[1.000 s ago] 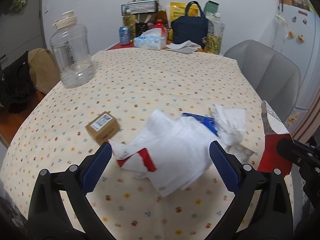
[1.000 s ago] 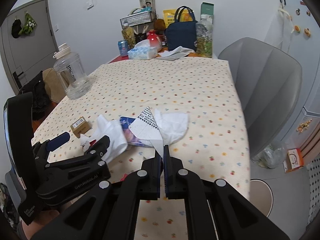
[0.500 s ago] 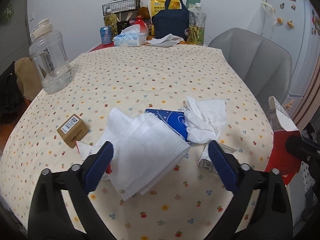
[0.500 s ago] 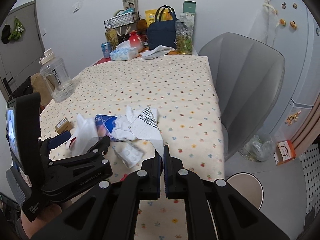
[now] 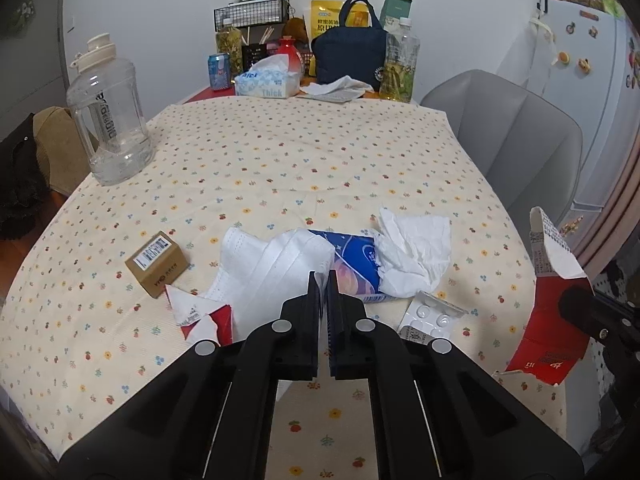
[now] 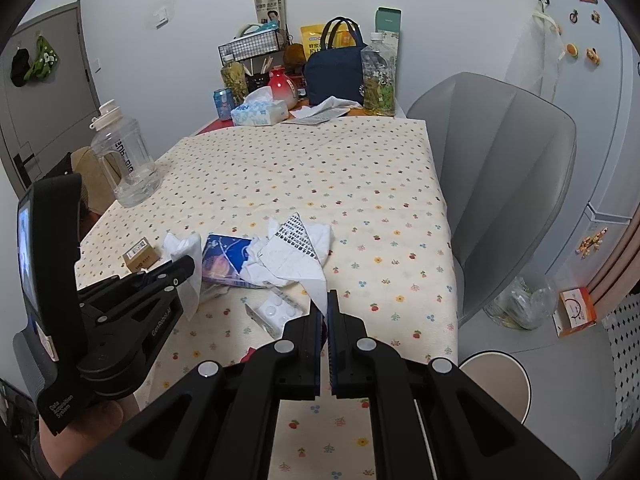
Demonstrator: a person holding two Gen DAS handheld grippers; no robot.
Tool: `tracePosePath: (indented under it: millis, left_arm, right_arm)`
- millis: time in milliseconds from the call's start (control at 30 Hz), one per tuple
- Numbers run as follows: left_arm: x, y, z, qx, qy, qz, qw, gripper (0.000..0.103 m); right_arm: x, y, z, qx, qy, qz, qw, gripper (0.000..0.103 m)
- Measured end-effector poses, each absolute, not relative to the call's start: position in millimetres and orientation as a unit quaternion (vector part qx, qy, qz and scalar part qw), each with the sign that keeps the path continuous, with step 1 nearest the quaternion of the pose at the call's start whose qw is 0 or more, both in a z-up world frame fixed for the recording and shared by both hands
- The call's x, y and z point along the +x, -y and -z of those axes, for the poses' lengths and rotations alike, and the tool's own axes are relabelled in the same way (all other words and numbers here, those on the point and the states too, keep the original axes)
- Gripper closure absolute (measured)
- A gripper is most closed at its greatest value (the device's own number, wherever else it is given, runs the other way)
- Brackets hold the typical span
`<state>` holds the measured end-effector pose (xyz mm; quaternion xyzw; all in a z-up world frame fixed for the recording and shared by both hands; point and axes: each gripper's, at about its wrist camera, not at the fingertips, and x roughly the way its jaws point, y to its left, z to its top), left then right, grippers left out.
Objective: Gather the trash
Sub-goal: 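Grasp the white mask with the left gripper while the right gripper holds paper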
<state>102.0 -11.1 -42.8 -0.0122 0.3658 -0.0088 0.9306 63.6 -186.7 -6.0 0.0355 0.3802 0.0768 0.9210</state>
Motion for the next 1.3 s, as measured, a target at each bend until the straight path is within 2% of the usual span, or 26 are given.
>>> tracePosePath:
  millis: [700, 967, 1300]
  left_arm:
    - [71.4, -8.7, -9.8, -0.03, -0.308, 0.005, 0.951, 0.1]
    - [65.2, -15.0, -24.0, -0.037, -0.29, 0.004, 0.956, 0.1]
    - [77.3, 23.2, -35.5, -0.026, -0.281, 0.03, 0.959, 0.1]
  right_arm:
    - [44.4, 195.3, -30.1, 0.04, -0.344, -0.068, 0.936, 0.099]
    - [40.8, 205.9, -27.8, 0.05, -0.344, -0.06, 0.936, 0.099]
    - [40.9, 241.4, -22.6, 0.072, -0.344, -0.035, 0.936, 0.099]
